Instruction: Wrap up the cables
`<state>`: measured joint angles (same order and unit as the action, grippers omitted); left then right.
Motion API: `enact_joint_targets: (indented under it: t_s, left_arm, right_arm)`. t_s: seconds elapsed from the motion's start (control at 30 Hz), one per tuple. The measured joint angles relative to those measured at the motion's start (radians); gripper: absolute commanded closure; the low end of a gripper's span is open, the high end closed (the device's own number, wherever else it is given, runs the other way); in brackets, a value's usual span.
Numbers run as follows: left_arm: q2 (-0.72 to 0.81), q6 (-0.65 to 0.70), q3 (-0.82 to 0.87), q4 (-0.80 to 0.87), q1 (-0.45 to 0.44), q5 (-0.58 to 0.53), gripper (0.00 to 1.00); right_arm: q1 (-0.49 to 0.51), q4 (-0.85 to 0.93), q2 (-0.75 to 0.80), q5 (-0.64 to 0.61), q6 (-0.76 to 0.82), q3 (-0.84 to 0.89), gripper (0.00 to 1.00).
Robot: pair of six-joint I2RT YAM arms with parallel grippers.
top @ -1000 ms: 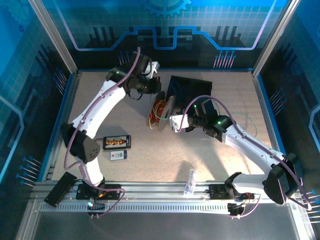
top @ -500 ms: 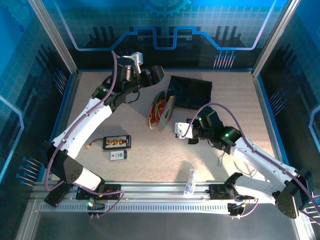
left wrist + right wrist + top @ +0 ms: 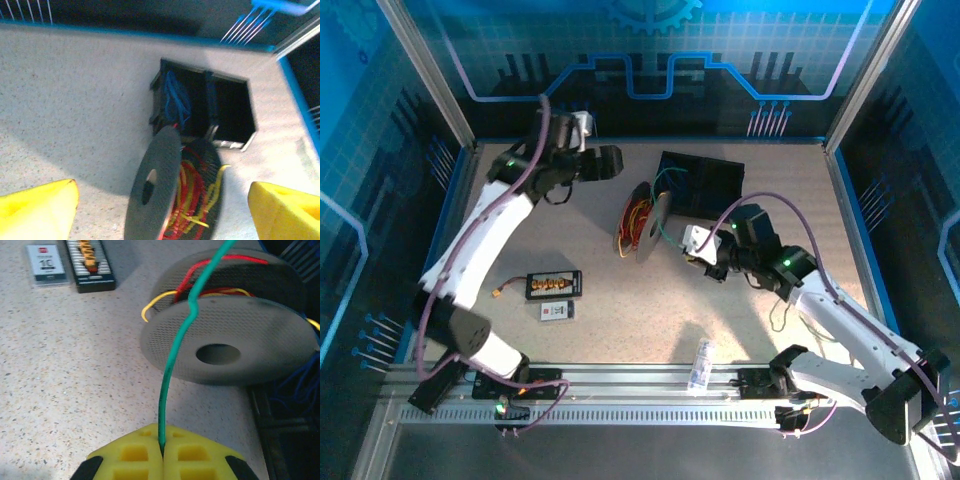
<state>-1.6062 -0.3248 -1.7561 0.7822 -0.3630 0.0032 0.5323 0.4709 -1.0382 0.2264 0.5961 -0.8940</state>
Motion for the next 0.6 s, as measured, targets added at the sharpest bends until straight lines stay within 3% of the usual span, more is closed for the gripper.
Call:
enact_joint_targets:
  t_s: [0.3,0.43,0.6]
  left_arm:
    - [-0.547,0.13,-0.562,0.383,-0.1,-0.058,0.33]
    - [-0.634,0.152,-0.702,0.465,-0.131,-0.063,0.49]
    - [-0.642,0.167,-0.718,0.514,-0.138,-0.064,0.67]
  right_arm:
    - [-0.057,0.001,0.003,0.041,-0.041,-0.016,1.0]
    - [-0.061,0.001,0.016,0.044,-0.045,-0.016,1.0]
    - [-0.072,0.002,0.026,0.045,-0.047,-0.016,1.0]
